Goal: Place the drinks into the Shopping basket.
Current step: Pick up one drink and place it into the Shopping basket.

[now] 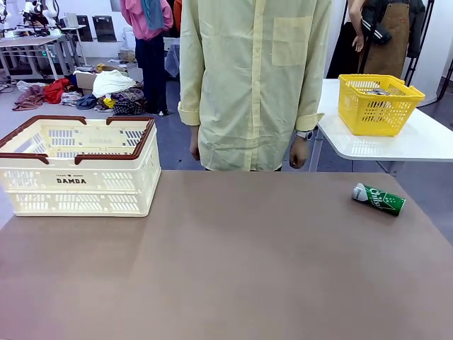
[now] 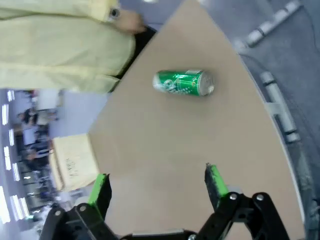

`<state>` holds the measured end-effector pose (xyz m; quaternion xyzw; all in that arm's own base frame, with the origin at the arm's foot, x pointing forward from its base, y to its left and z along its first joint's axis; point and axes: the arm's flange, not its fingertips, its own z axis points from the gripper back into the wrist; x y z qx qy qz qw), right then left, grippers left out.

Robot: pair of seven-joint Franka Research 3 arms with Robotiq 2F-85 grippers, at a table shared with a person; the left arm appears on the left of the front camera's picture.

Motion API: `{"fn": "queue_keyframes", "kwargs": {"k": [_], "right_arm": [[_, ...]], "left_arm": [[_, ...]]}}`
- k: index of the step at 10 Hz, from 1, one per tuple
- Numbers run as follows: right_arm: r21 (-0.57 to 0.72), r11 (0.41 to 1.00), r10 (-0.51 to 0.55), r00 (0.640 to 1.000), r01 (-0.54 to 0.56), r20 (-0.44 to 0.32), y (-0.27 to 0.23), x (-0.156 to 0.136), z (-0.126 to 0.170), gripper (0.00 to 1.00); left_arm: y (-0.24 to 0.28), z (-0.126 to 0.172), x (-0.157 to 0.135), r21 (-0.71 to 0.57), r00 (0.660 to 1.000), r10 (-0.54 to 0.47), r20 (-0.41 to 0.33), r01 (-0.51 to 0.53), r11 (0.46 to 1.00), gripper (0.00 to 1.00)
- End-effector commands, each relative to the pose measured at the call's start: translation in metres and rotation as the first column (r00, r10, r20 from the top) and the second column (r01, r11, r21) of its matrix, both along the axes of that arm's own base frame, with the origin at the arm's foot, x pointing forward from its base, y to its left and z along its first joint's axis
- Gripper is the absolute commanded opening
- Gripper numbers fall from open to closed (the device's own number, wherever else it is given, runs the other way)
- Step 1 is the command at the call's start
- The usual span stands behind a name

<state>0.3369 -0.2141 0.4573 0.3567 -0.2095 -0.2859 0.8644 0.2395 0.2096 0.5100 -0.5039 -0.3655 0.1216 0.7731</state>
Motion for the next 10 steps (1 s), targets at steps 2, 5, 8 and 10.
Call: {"fn": "queue_keyframes", "kwargs": {"k": [2, 5, 8, 10], "right_arm": [[-0.242, 0.967, 0.036, 0.981, -0.082, -0.191, 0.032, 0.085, -0.017, 1.0], [-0.439, 0.872, 0.099, 0.956, -0.218, -0.277, 0.101, 0.142, -0.043, 1.0], [-0.428, 0.871, 0.129, 0.953, -0.24, -0.273, 0.112, 0.143, -0.056, 1.0], [-0.428, 0.871, 0.129, 0.953, -0.24, -0.273, 0.112, 0.143, -0.056, 1.0]], "left_arm": [[0.001, 0.003, 0.001, -0.018, 1.0, -0.001, 0.007, 0.001, 1.0, 1.0], [0.001, 0.003, 0.001, -0.018, 1.0, -0.001, 0.007, 0.001, 1.0, 1.0], [0.001, 0.003, 0.001, -0.018, 1.0, -0.001, 0.007, 0.001, 1.0, 1.0], [0.001, 0.003, 0.001, -0.018, 1.0, -0.001, 0.007, 0.001, 1.0, 1.0]]}}
